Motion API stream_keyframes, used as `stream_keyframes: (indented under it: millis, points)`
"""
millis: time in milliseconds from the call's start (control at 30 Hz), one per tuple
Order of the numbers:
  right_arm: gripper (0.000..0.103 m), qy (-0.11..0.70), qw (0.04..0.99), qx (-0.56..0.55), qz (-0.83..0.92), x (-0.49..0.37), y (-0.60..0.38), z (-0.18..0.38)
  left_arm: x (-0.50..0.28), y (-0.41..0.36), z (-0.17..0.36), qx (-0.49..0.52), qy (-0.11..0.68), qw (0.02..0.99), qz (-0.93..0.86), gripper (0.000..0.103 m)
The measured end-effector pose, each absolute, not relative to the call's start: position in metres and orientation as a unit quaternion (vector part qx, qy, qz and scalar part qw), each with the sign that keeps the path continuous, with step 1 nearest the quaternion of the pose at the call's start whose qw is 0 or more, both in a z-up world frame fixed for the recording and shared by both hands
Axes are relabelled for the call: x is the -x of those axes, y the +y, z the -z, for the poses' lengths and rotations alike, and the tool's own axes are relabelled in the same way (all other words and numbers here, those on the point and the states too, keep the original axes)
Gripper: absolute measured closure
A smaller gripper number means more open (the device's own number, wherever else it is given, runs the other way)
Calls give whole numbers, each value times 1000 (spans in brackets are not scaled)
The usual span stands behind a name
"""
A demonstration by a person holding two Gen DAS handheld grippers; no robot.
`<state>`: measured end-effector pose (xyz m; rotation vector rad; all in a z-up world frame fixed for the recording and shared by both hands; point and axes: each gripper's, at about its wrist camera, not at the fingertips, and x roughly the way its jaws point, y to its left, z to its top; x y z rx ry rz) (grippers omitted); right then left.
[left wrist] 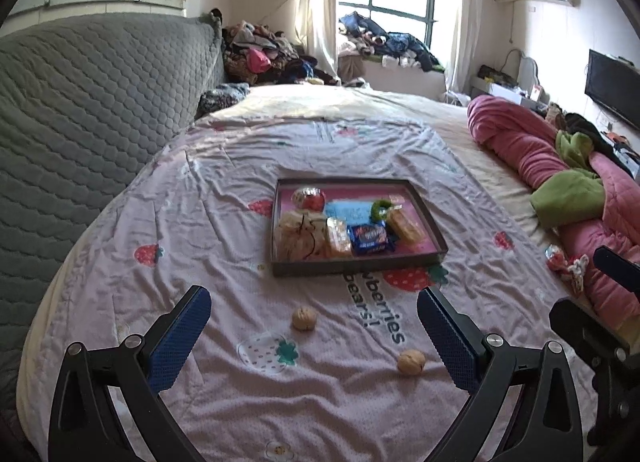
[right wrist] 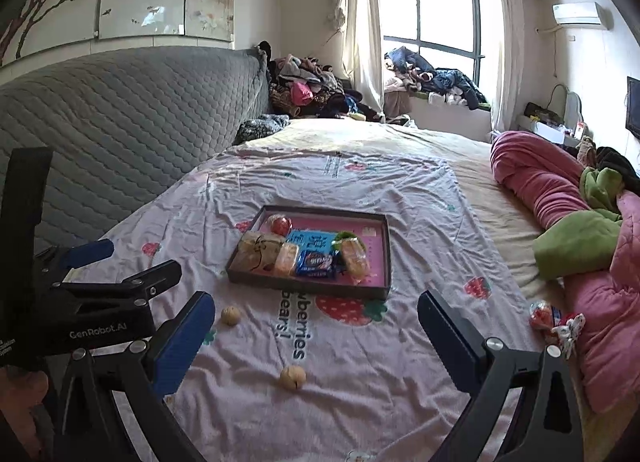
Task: Organize objects
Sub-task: 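Open both tools and withdraw them from the tray toward the walnuts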
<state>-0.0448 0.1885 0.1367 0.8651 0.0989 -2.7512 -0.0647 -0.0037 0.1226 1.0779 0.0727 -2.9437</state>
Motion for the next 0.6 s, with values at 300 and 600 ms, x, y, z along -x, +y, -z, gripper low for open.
stream_keyframes:
  millis: [300, 600]
  points:
    - [1, 33, 148, -316, 937, 45, 181, -110, 75, -5, -94, -364, 16, 8, 931, 0]
    - [1, 42, 154, -341, 926, 52, 176, -77, 90, -3, -64, -378, 16, 7, 926, 0]
